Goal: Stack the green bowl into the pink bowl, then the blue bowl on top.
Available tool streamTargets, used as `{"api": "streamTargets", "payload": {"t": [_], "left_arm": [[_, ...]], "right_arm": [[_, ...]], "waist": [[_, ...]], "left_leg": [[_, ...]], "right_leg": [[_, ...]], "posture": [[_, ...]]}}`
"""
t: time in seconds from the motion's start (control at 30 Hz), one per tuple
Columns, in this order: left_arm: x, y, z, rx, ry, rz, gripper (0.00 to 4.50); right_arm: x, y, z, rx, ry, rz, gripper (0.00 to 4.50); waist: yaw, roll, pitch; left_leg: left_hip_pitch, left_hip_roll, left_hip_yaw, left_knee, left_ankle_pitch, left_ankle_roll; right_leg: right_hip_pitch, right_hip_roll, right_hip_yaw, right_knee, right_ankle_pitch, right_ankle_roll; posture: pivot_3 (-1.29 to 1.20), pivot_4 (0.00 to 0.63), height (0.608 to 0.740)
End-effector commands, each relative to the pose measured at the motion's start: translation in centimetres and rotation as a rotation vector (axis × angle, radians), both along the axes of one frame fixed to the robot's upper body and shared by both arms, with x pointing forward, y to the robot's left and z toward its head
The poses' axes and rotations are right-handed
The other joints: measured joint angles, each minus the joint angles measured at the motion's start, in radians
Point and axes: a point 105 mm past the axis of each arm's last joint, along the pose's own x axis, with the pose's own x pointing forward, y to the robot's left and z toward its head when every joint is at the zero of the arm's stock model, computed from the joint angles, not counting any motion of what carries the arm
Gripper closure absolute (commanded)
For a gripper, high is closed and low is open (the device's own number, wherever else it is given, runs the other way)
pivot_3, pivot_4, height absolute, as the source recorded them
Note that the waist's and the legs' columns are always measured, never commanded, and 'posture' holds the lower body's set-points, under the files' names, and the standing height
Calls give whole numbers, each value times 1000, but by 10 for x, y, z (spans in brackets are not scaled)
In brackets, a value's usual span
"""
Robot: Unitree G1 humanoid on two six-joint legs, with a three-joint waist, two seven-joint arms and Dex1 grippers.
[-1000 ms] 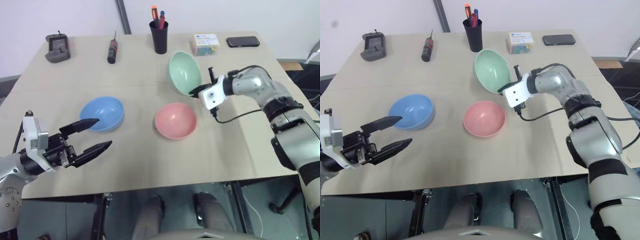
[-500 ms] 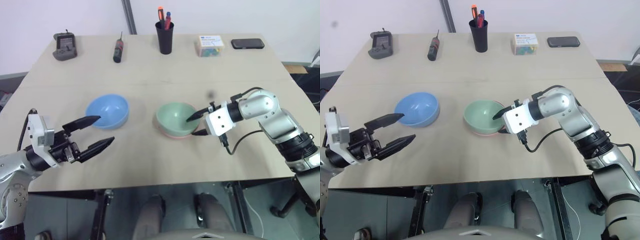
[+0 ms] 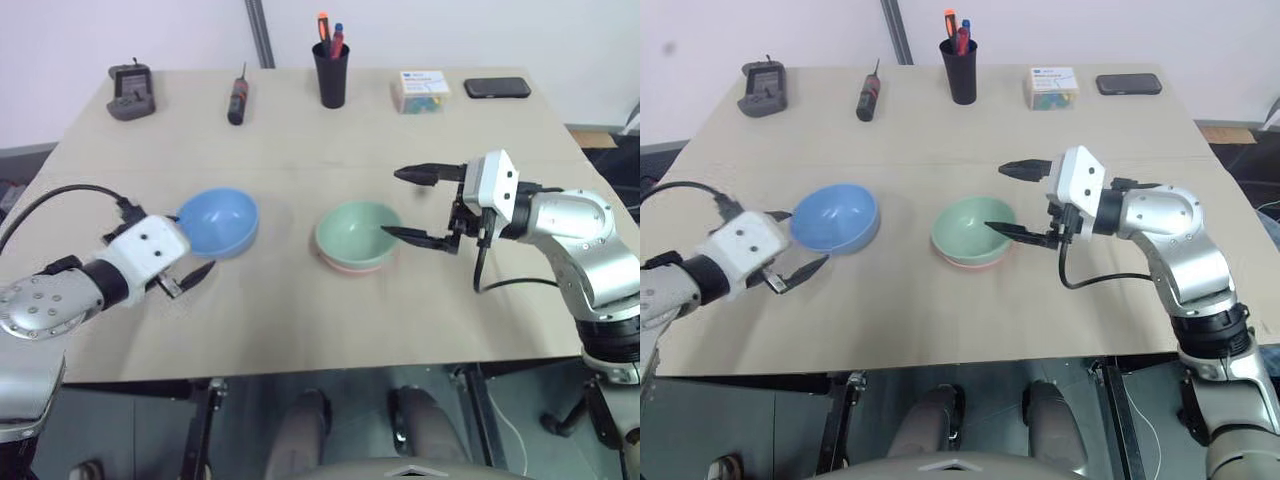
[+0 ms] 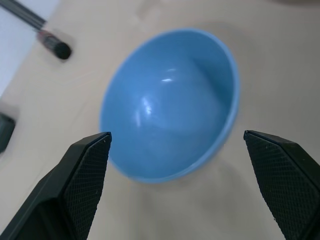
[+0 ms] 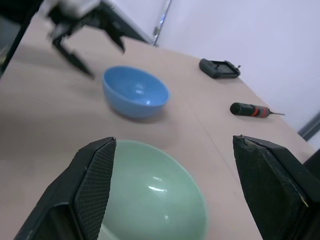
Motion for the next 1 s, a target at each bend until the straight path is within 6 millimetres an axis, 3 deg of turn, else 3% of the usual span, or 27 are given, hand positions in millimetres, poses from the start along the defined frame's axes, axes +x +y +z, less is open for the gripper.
{"api": "streamTargets", "payload": {"t": [0.03,0.13,0.17,0.23,0.37,0.43,0.57,0.83,0.93,1.0], "left_arm": [[1,-14,-1,67,26,-62,0],[9,-17,-11,97,63,-74,0],[13,-16,-12,103,63,-61,398],[19,-16,-14,105,71,-52,715],[28,-13,-18,122,80,-41,2212],[31,-12,-21,129,87,-39,3182],[34,-19,-22,114,91,-62,4464],[31,-34,-4,92,92,-167,4491],[34,-38,9,88,60,-201,4491],[33,-52,25,50,29,-270,4491]], "right_arm": [[-11,3,14,44,-48,-1,585],[-14,6,14,55,-42,-4,585],[-14,7,14,58,-39,-1,553],[-17,8,13,54,-34,8,553],[-21,10,10,37,-26,22,553],[-23,11,10,35,-24,22,553],[-24,12,10,32,-17,14,553],[-24,8,9,27,3,-23,553],[-24,3,7,19,5,-45,553],[-23,-2,5,16,8,-67,553]], "waist": [[-2,0,0],[-2,0,0],[-2,0,0],[0,0,0],[-1,0,0],[-2,0,0],[0,0,0],[0,0,0],[0,0,0],[2,0,0]], "left_leg": [[0,0,0,0,0,0],[0,0,1,0,0,0],[0,0,1,0,0,0],[0,0,0,0,0,0],[-1,0,0,0,0,0],[-1,0,0,0,0,0],[-1,0,0,0,0,0],[-1,0,0,0,0,0],[-2,0,-1,0,0,0],[-1,0,-1,1,0,0]], "right_leg": [[0,0,0,0,0,0],[0,0,0,0,0,0],[0,0,0,0,0,0],[0,1,0,0,0,0],[0,1,0,0,0,0],[0,1,0,0,0,0],[0,1,0,0,0,0],[0,1,0,0,0,0],[0,1,-1,0,0,0],[0,1,-1,0,0,0]], "posture": [[0,150,740],[0,150,740],[0,150,740],[0,150,740],[0,150,740],[0,150,740],[0,150,740],[0,150,740],[0,150,740],[0,150,740]]}}
